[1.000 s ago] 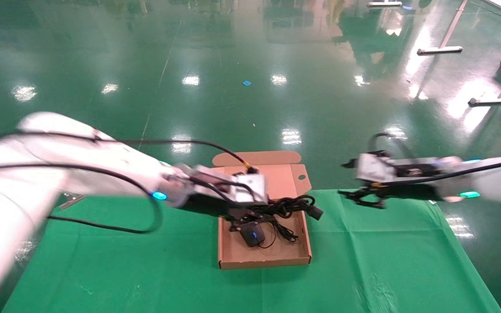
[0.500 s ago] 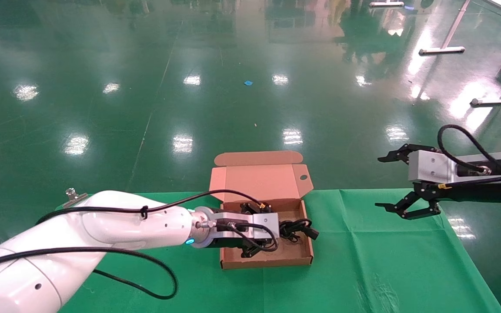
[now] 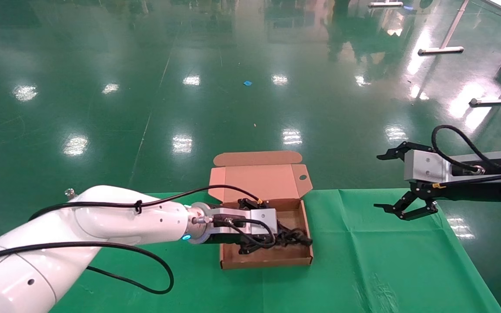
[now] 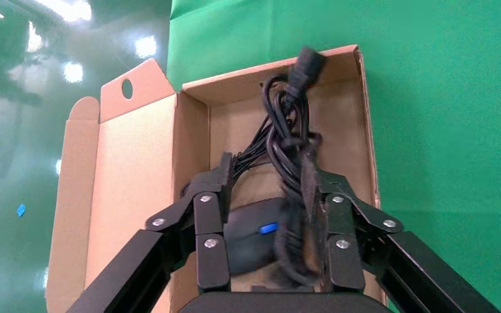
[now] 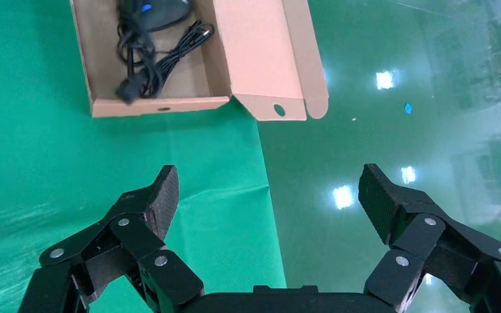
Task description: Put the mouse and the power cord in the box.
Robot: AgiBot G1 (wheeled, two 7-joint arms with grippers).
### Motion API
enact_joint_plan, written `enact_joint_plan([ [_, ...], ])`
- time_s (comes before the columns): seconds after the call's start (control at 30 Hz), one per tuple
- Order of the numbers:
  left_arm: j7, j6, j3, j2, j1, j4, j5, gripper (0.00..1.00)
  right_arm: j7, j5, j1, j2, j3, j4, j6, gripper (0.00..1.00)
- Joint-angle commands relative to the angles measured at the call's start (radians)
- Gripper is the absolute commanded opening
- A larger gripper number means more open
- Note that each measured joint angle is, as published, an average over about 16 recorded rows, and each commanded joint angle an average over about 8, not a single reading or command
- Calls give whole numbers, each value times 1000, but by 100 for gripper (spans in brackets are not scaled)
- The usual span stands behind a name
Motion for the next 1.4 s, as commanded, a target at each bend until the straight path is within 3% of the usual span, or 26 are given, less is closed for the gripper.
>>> enact_joint_plan([
  [0.03, 3, 2, -2, 0, -3, 2, 2, 100, -2, -2, 0, -2, -1, -2, 3, 100],
  [1.4, -246, 482, -536, -505, 314, -492, -479, 100, 599, 481, -525, 227, 292, 786, -119, 100],
])
